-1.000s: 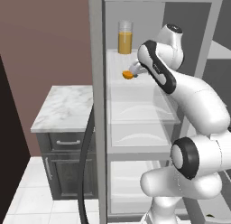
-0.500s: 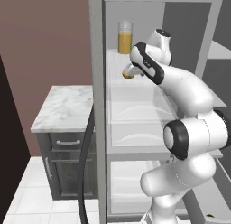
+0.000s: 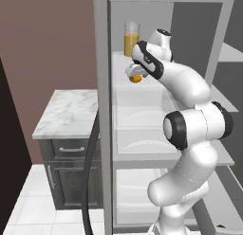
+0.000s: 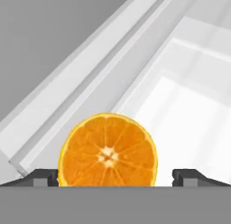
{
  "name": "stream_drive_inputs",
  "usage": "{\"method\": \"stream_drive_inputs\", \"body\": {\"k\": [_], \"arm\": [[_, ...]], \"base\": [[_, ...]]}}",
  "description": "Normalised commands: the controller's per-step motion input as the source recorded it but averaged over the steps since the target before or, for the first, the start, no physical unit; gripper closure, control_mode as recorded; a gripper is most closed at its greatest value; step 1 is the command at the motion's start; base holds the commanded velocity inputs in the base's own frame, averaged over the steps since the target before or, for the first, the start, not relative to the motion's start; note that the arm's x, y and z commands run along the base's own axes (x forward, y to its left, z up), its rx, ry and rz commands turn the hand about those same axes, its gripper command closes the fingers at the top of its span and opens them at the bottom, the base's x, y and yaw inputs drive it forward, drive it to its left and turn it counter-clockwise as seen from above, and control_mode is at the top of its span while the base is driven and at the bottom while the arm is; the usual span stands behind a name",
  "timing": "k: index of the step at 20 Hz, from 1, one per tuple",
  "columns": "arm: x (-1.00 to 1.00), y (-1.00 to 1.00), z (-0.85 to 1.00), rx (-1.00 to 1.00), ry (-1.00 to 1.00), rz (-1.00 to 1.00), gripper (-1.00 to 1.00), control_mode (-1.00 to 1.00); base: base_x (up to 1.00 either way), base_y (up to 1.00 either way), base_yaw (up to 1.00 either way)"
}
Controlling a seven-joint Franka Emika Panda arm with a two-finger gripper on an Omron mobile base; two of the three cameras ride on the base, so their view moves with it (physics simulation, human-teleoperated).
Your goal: Take the orange and lime from the fridge shelf and place them in the freezer drawer to begin freezing them.
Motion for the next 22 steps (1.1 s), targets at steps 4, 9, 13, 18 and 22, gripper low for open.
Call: {"method": "stream_drive_inputs", "body": {"k": [4, 9, 13, 18, 22], "arm": [[0.35, 0.04, -0.04, 0.0, 0.04, 0.02, -1.0, -1.0], [0.07, 0.15, -0.12, 0.0, 0.01, 0.03, -1.0, -1.0], [0.0, 0.07, -0.13, 0.0, 0.0, 0.01, -1.0, -1.0], [-0.02, 0.0, -0.06, 0.0, 0.0, 0.0, -1.0, -1.0], [-0.05, -0.02, -0.07, 0.0, 0.0, 0.02, -1.0, -1.0]], "base": [[0.0, 0.0, 0.0], [0.0, 0.0, 0.0], [0.0, 0.0, 0.0], [0.0, 0.0, 0.0], [0.0, 0.0, 0.0]]}}
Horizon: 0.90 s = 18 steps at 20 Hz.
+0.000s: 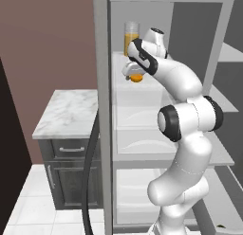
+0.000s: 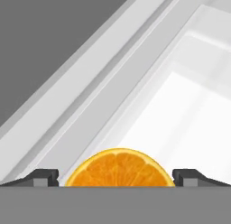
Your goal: Take the orange and lime from the fridge shelf and place them in the freezer drawer to begin freezing them.
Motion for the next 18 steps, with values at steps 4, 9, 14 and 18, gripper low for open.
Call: {"method": "stream_drive_inputs", "body": {"k": [4, 9, 14, 18], "arm": [[-0.11, 0.0, -0.13, 0.0, 0.0, 0.02, -1.0, -1.0], [-0.03, 0.0, -0.18, 0.0, 0.0, 0.02, -1.0, -1.0], [0.0, 0.0, -0.13, 0.0, 0.0, 0.01, 1.0, -1.0], [0.0, 0.0, -0.01, 0.0, -0.03, 0.04, 1.0, -1.0]], "base": [[0.0, 0.0, 0.0], [0.0, 0.0, 0.0], [0.0, 0.0, 0.0], [0.0, 0.0, 0.0]]}}
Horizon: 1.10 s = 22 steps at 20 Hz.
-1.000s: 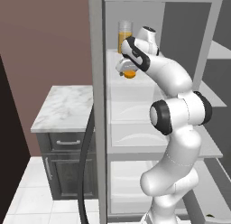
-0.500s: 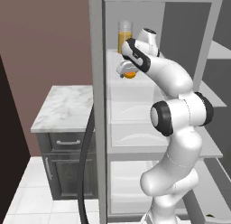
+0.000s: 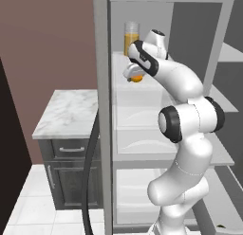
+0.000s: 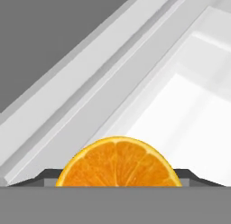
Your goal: Take the orange and lime from the fridge shelf and place them in the freezer drawer to begin freezing them.
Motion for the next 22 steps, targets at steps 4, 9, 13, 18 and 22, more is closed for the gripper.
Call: {"method": "stream_drive_inputs", "body": {"k": [4, 9, 13, 18, 22], "arm": [[-0.21, -0.01, 0.05, 0.0, -0.18, 0.02, 1.0, -1.0], [-0.88, 0.0, 0.14, 0.0, -0.31, 0.0, 1.0, -1.0], [-1.0, 0.0, 0.01, 0.0, -0.22, 0.0, 1.0, -1.0], [-1.0, 0.0, 0.07, 0.01, -0.13, 0.0, 1.0, -1.0], [-1.0, -0.03, 0.08, 0.1, 0.0, -0.02, 1.0, -1.0]], "base": [[0.0, 0.0, 0.0], [0.0, 0.0, 0.0], [0.0, 0.0, 0.0], [0.0, 0.0, 0.0], [0.0, 0.0, 0.0]]}}
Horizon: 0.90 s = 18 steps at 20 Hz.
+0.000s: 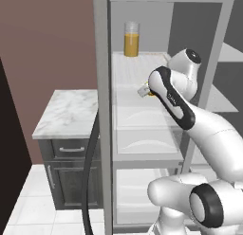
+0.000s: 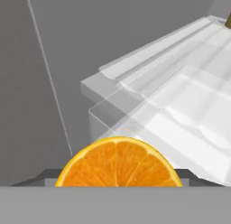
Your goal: Take the orange and lime from the fridge shelf and place them in the freezer drawer to begin freezing them.
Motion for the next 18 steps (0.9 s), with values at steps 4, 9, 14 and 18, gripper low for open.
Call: {"method": "stream_drive_inputs", "body": {"k": [4, 9, 14, 18], "arm": [[-0.93, 0.0, 0.04, 0.08, 0.02, -0.06, 1.0, -1.0], [-0.58, -0.28, -0.04, 0.09, 0.09, -0.07, 1.0, -1.0], [-0.48, -0.32, -0.25, 0.09, 0.1, -0.05, 1.0, -1.0], [0.0, 0.0, 0.0, 0.0, 0.0, 0.0, 1.0, 1.0]], "base": [[0.0, 0.0, 0.0], [0.0, 0.0, 0.0], [0.0, 0.0, 0.0], [-0.88, -0.05, -0.1]]}}
